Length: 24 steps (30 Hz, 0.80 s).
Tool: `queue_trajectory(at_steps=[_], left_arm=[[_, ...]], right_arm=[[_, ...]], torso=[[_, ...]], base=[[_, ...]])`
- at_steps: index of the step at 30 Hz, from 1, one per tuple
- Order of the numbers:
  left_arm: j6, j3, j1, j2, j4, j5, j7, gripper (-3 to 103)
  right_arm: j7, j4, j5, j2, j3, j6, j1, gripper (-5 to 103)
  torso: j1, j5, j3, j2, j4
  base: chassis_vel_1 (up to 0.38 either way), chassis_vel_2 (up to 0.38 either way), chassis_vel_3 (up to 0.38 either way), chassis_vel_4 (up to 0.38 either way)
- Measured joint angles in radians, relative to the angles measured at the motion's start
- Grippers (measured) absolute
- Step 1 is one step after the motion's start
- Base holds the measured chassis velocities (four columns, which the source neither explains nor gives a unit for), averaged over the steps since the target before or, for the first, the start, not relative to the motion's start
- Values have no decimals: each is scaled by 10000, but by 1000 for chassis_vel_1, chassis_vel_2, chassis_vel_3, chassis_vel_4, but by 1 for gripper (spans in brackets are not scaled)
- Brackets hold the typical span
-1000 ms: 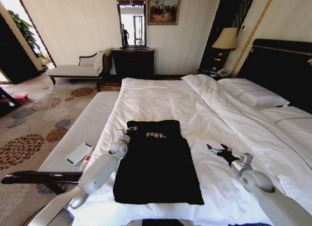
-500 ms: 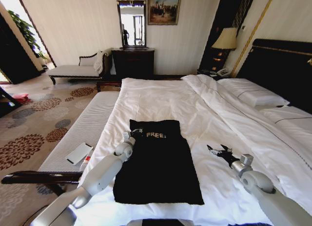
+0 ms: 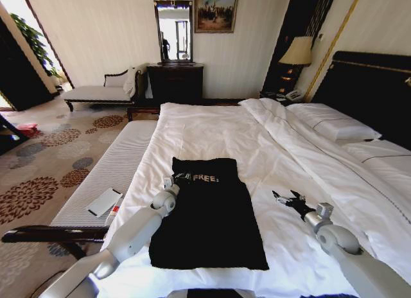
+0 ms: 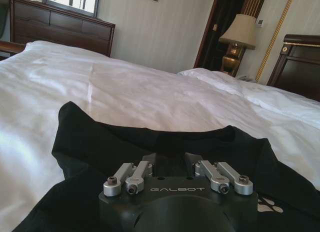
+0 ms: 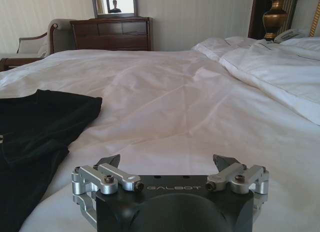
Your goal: Fold the clothes on the bed.
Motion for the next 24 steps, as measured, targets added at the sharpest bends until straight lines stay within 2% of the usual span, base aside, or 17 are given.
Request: queue_trajectory(at_steps=[2,4,5,7,11,13,17,22,24], left_arm=[[73,-24,59,114,-241,52,-172,47],[78,-35,70,124,-269,62,-188,47],[94,-114,132,180,-434,85,-241,58],[99,-147,153,199,-497,85,-278,58],[108,-495,321,404,-970,0,-467,80],[108,-551,337,444,-1041,-31,-491,80],[115,-1124,481,822,-1388,-185,-605,98],[115,-1579,604,1097,-1442,-287,-697,100],[114,-1684,598,1180,-1395,-368,-720,100]], right_arm=[[117,-4,14,0,-22,7,96,100],[139,-4,18,0,-27,9,111,100],[264,13,84,1,-38,1,162,100],[328,50,145,0,-38,-38,179,100],[727,143,309,24,-96,-178,466,100],[726,137,324,27,-108,-177,518,100],[494,-114,231,105,-431,482,1049,100],[399,-383,110,133,-804,1095,1557,100],[688,-418,5,132,-934,1246,1705,100]], torso=[[0,0,0,0,0],[0,-1,0,0,1],[0,0,1,0,0],[0,0,0,0,0],[0,0,0,0,0],[0,-1,0,0,1],[0,-1,0,0,0],[0,-1,0,0,6],[0,-2,0,0,4]], base=[[0,0,0,0],[0,0,0,0],[0,0,0,0],[0,0,0,0],[0,0,0,0],[0,0,0,0],[0,0,0,0],[0,0,0,0],[0,0,0,0]])
